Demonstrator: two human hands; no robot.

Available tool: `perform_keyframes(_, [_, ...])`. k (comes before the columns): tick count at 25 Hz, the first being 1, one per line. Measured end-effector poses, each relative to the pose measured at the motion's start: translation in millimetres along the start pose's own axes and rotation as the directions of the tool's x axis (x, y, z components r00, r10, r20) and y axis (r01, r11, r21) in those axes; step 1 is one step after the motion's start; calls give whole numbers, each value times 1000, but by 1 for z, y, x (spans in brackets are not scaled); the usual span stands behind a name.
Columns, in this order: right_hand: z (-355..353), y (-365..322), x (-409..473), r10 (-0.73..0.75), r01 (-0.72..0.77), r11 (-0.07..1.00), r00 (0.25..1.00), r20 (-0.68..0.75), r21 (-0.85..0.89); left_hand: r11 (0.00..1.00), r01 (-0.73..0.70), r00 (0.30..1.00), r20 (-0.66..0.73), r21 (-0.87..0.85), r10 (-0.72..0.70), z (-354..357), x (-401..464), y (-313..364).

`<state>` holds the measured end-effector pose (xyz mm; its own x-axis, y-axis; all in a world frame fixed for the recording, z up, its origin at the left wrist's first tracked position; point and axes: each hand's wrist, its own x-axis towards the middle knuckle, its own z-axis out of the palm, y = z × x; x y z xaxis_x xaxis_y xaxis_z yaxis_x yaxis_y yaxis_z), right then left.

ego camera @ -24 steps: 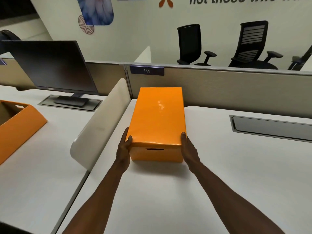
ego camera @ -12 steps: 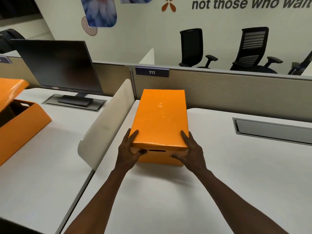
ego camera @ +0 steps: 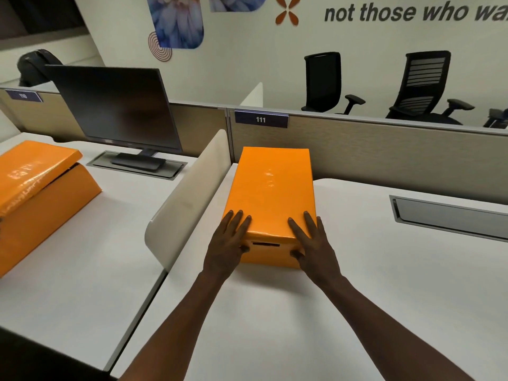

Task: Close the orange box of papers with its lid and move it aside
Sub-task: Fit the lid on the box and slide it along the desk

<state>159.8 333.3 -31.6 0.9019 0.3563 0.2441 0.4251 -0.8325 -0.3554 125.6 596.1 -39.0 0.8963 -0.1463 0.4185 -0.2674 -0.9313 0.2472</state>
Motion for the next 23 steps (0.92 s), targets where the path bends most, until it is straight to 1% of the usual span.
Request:
perform_keyframes(3, [-2, -3, 2, 4, -4, 1000, 1000, 10, -9, 998, 43, 999, 18, -34, -42, -1, 1, -3])
perform_keyframes(9, [7, -27, -1, 15, -15, 1000, 1000, -17, -3, 999, 17, 998, 57, -36, -15, -13, 1, -27])
perform_keyframes(13, [7, -42, 12, -9, 9, 1000, 999, -32, -5, 999, 19, 999, 42, -36, -18, -24, 5, -44])
perform_keyframes(17, [14, -63, 28, -47, 46, 999, 999, -21, -26, 998, 57, 998, 29, -1, -57, -35, 1, -64])
perform_keyframes(21, [29, -80, 31, -52, 50, 998, 997, -58, -38, 994, 104, 994, 40, 30, -106, -38, -3, -79])
perform_keyframes(23, [33, -82, 30, -52, 47, 997, 996, -71, -64, 993, 100, 993, 55, 56, -103, -38, -3, -80])
